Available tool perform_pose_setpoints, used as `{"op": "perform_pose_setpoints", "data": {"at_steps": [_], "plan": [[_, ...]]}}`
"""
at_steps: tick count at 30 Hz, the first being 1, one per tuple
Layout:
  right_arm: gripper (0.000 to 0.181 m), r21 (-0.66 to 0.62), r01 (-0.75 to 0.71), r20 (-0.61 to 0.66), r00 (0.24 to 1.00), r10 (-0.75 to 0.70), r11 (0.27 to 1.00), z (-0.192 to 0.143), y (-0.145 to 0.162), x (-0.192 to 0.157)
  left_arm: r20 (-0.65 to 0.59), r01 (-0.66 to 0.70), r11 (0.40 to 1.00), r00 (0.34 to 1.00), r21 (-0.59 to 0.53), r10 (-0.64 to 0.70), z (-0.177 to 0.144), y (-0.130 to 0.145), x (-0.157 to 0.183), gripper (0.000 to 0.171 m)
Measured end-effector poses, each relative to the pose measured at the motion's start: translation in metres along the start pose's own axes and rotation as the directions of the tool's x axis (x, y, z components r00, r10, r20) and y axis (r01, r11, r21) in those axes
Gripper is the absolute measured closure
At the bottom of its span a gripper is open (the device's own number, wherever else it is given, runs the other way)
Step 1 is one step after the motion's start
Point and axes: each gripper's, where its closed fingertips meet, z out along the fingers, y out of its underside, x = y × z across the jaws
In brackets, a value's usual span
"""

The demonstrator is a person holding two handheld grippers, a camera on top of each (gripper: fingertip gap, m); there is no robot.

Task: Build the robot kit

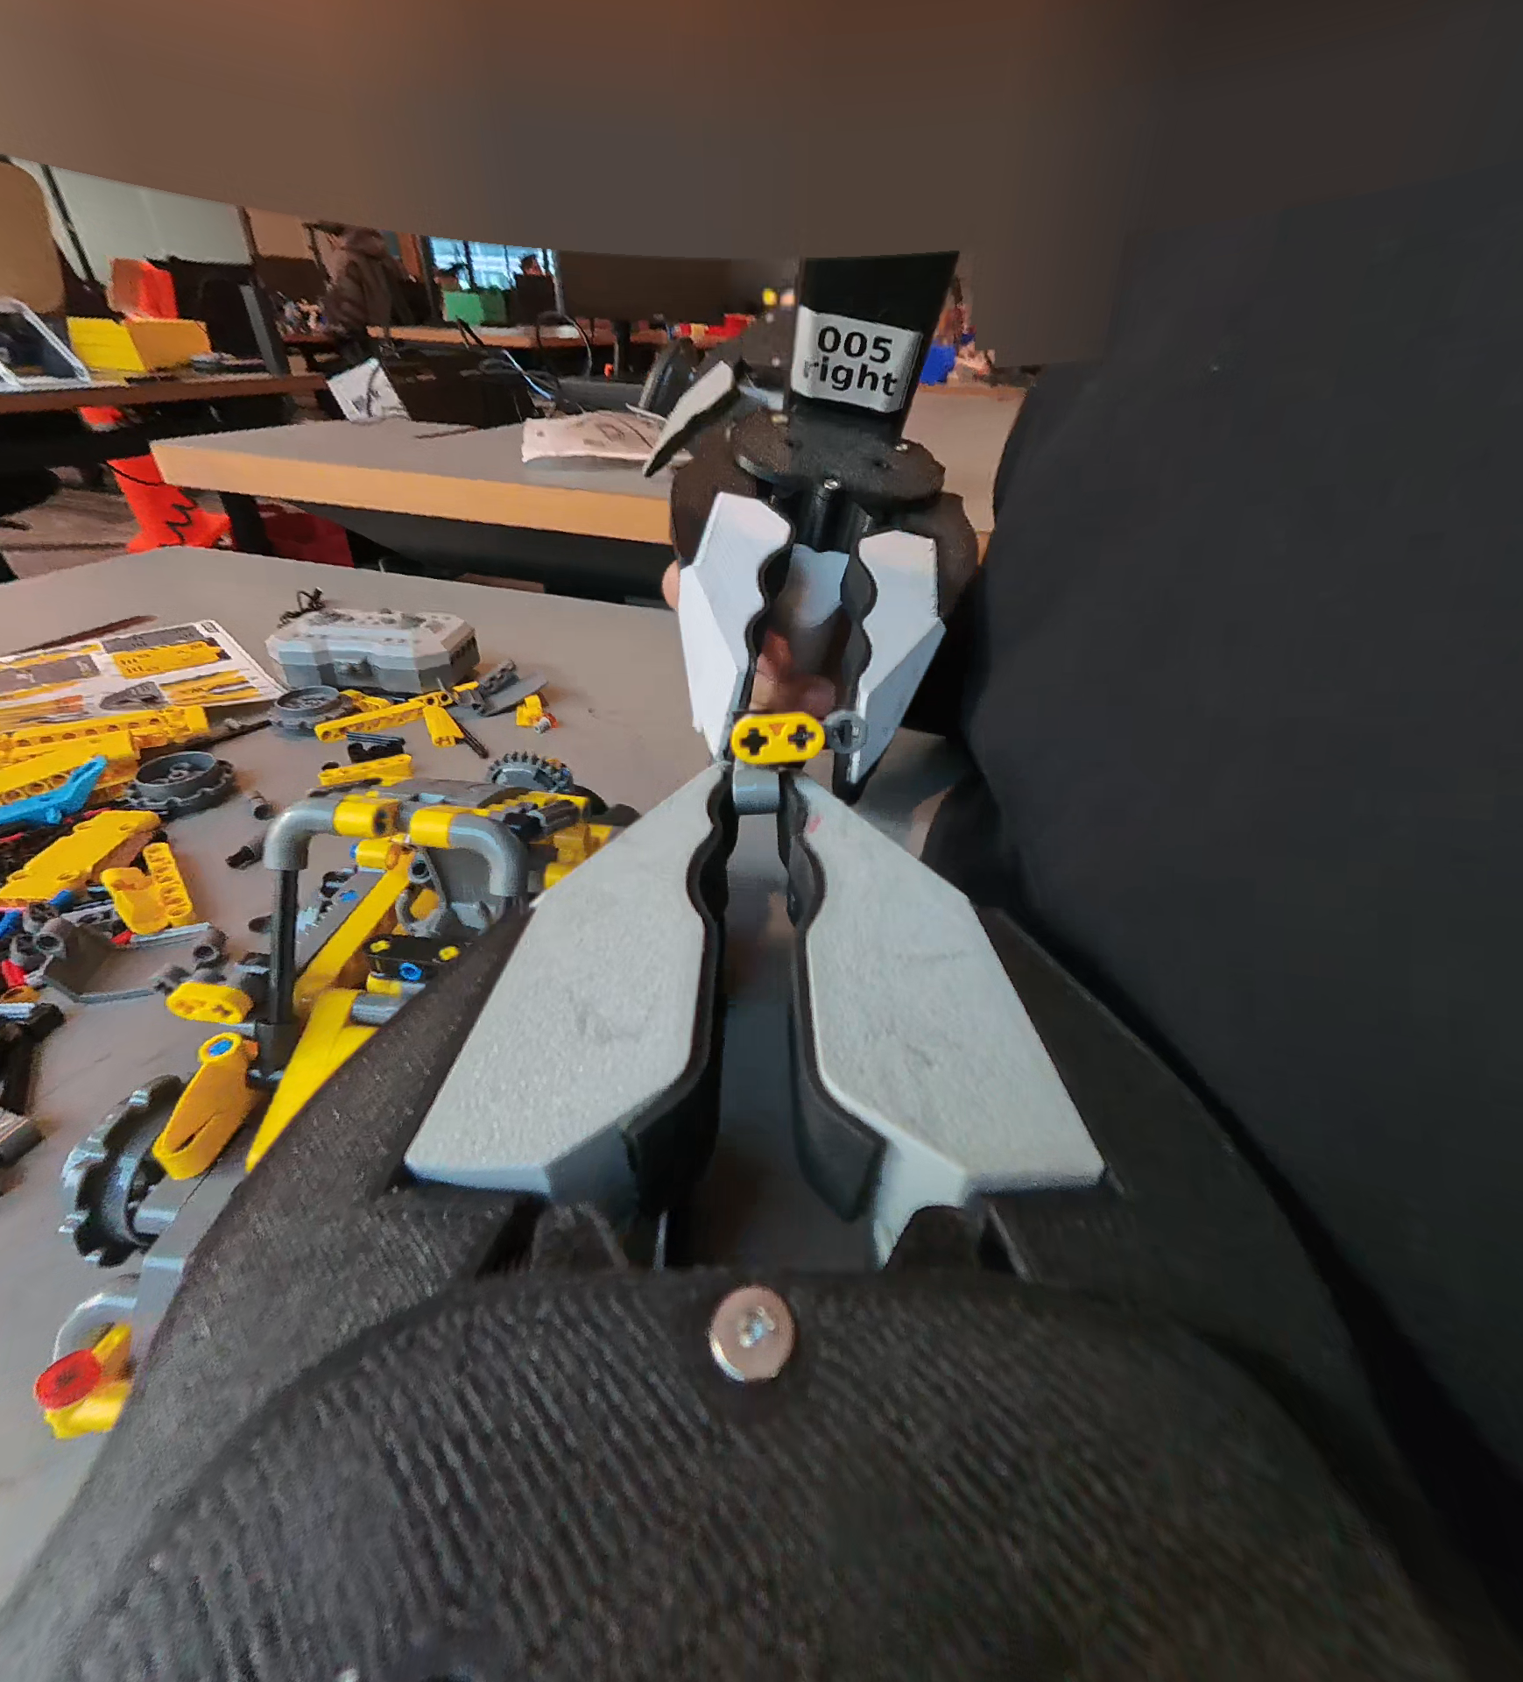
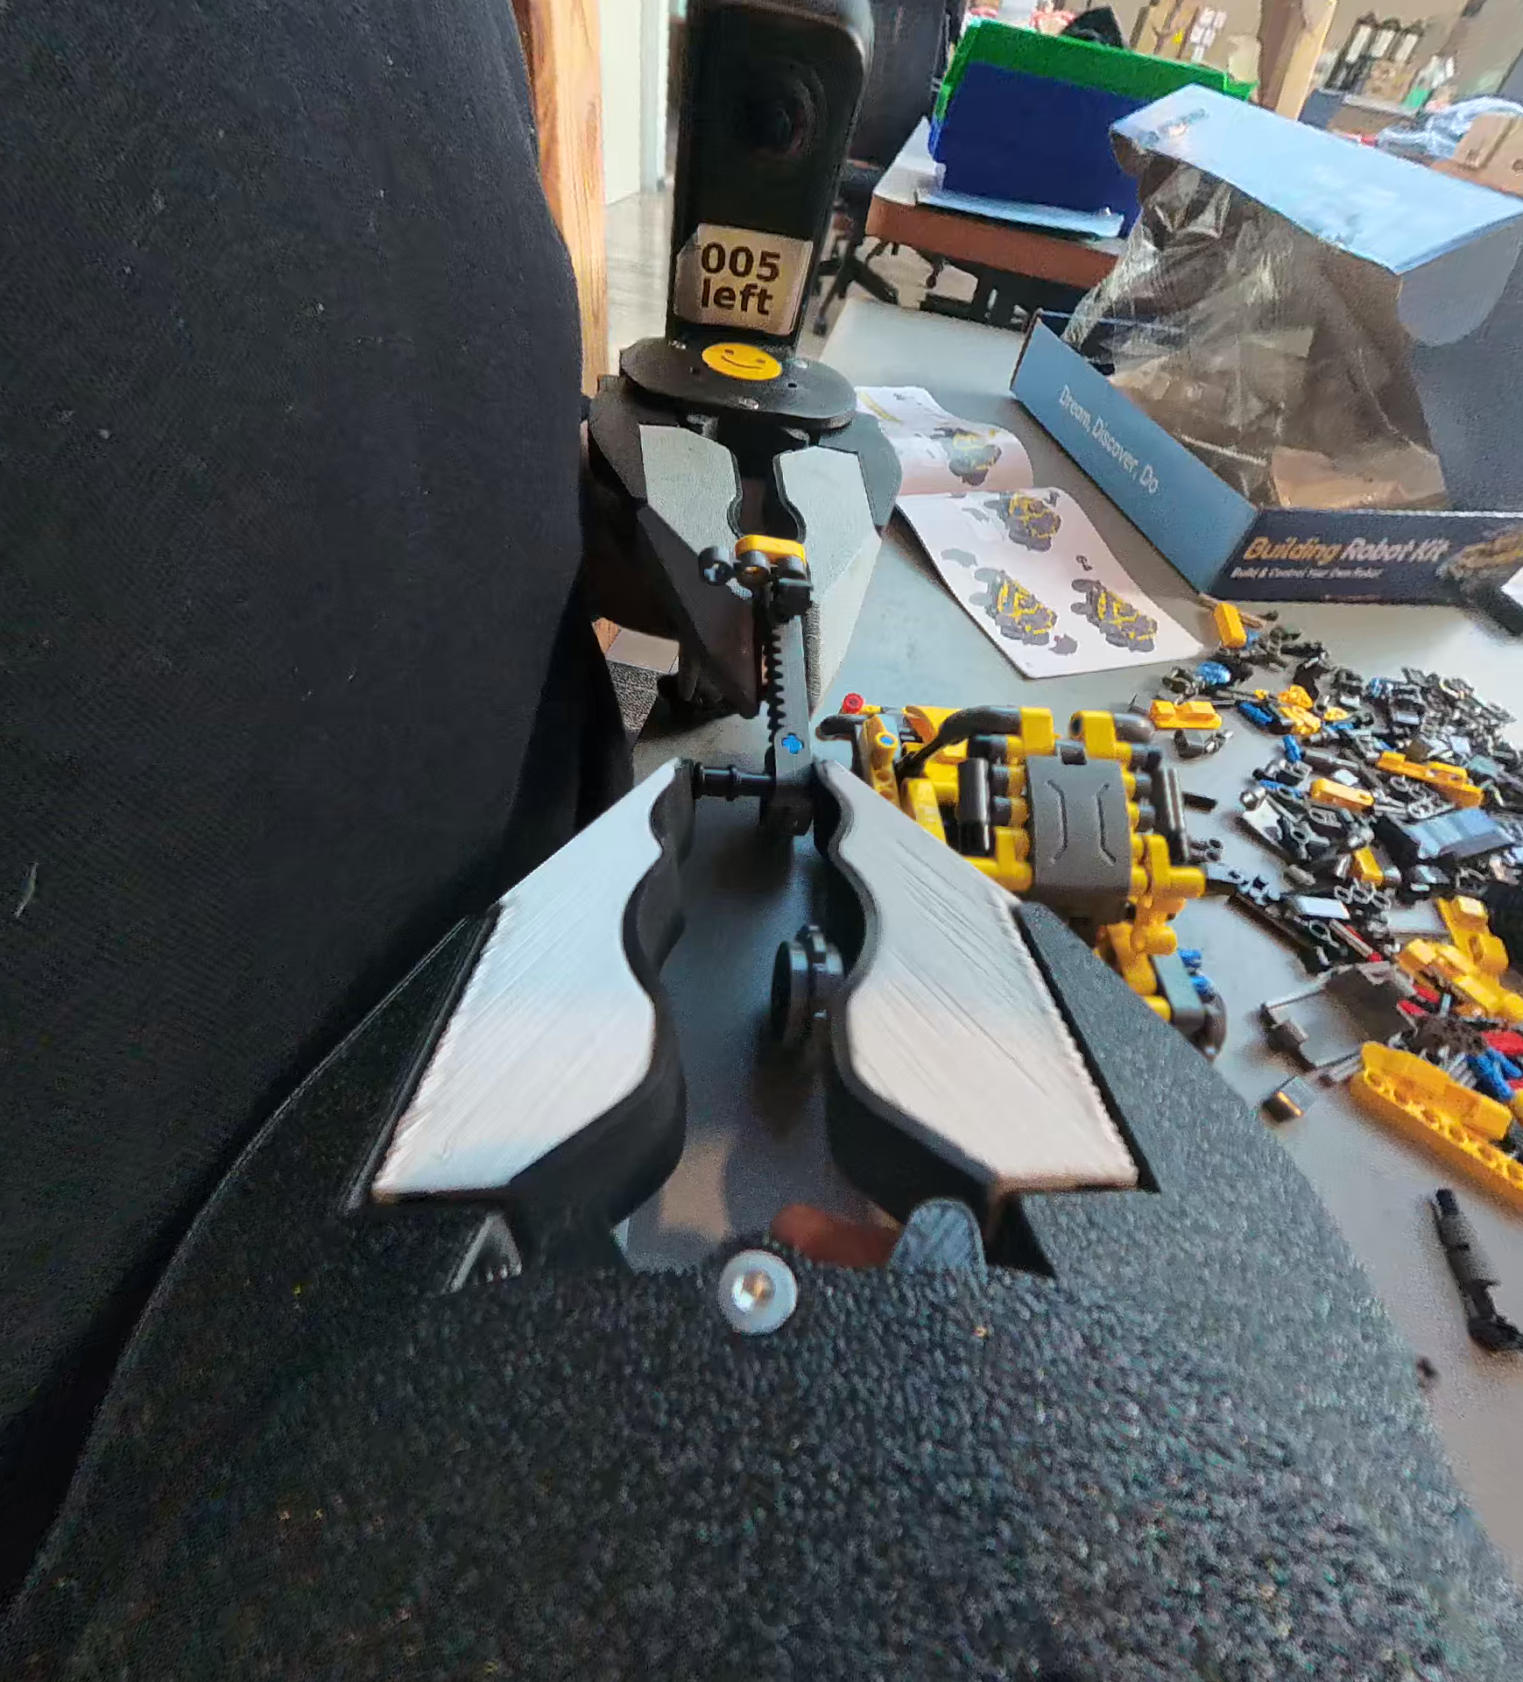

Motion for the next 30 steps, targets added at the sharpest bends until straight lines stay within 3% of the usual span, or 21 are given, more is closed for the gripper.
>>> {"op": "perform_pose_setpoints", "data": {"at_steps": [2,5,7,14,18,24,30], "plan": [[0.156,-0.006,-0.015,-0.009,1.000,0.015,1.000,-0.002,0.002,-0.002,-0.021,-0.003,0.999,1.000,-0.035,0.002,0.001,0.004,0.003,0.164],[0.156,-0.038,-0.016,-0.063,0.998,0.013,0.999,-0.001,0.010,0.005,-0.038,0.027,0.991,0.999,-0.130,-0.032,-0.002,0.017,0.003,0.135],[0.156,-0.070,-0.007,-0.105,0.995,0.000,0.998,0.002,0.014,0.012,-0.011,0.032,0.982,0.999,-0.185,-0.034,-0.009,0.024,-0.004,0.127],[0.156,-0.219,0.110,-0.172,0.974,-0.149,0.970,0.018,0.032,0.020,0.087,-0.072,0.917,0.990,-0.393,0.114,-0.021,0.049,-0.026,0.143],[0.155,-0.279,0.179,-0.224,0.943,-0.245,0.944,0.022,0.034,0.026,0.123,-0.116,0.890,0.974,-0.441,0.188,-0.026,0.054,-0.032,0.148],[0.156,-0.226,0.142,-0.355,0.909,-0.217,0.964,0.018,0.028,0.037,0.201,-0.041,0.912,0.970,-0.408,0.134,-0.025,0.053,-0.037,0.148],[0.159,-0.069,0.093,-0.404,0.908,-0.113,0.993,0.006,0.013,0.035,0.207,-0.040,0.914,0.969,-0.403,0.134,-0.026,0.052,-0.037,0.148]]}}
